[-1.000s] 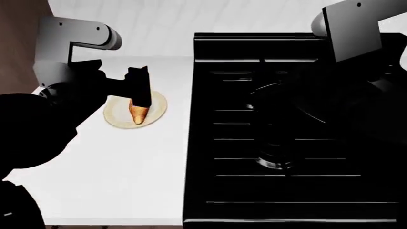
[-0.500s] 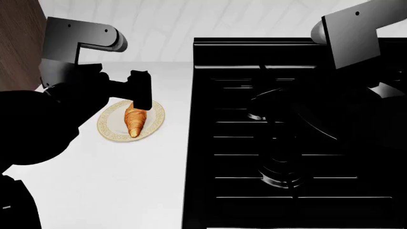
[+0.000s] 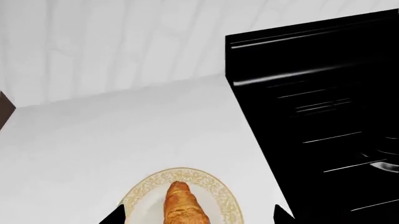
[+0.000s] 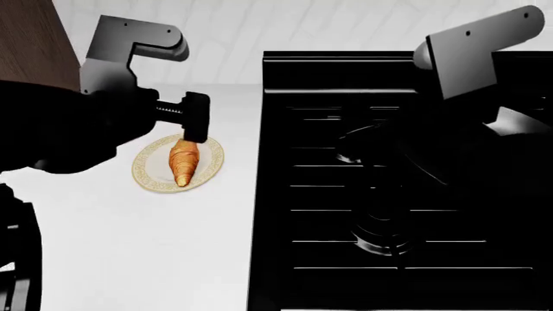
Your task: Pick the croissant and place it on the pan. Then turn on the stove to warm the croissant.
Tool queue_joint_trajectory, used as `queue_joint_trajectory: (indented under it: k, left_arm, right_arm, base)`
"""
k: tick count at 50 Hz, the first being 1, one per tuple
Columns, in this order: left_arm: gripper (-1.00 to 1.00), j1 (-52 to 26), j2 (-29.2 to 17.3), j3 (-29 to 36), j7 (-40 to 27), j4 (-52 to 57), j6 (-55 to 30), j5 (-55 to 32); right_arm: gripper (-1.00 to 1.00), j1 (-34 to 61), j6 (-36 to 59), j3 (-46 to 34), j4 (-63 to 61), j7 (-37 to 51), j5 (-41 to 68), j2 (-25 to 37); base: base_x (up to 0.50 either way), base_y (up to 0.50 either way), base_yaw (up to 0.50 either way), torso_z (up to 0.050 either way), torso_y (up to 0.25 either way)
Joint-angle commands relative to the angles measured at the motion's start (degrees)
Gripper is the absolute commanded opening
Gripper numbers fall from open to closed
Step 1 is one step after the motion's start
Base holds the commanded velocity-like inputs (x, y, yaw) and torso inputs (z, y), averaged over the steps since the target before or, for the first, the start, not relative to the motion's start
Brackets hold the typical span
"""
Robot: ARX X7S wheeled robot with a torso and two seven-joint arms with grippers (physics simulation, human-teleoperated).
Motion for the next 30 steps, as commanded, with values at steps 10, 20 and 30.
queue_joint_trajectory:
  k: [10,20,30]
  left_arm:
    - [1.0,-1.6,0.2,6.9,1.6,-10.7,5.1,1.9]
    - [1.0,-0.5,0.1,11.9,5.8,-13.3,8.2,5.9]
    - [1.0,-0.8,1.2,12.4,7.4,-17.6,11.3,7.6]
  right_arm:
    - [1.0,-3.0,-3.2,-0.5,-0.8,-2.6,-2.7,0.7]
    - [1.0,-4.4,-6.1,-1.1,0.4,-6.4,-5.6,0.6]
    - [1.0,-4.6,-7.5,-2.2,1.8,-8.7,-7.7,0.4]
  base:
    - [0.0,0.0,0.0,0.0,0.0]
    - [0.0,0.0,0.0,0.0,0.0]
    - [0.0,0.0,0.0,0.0,0.0]
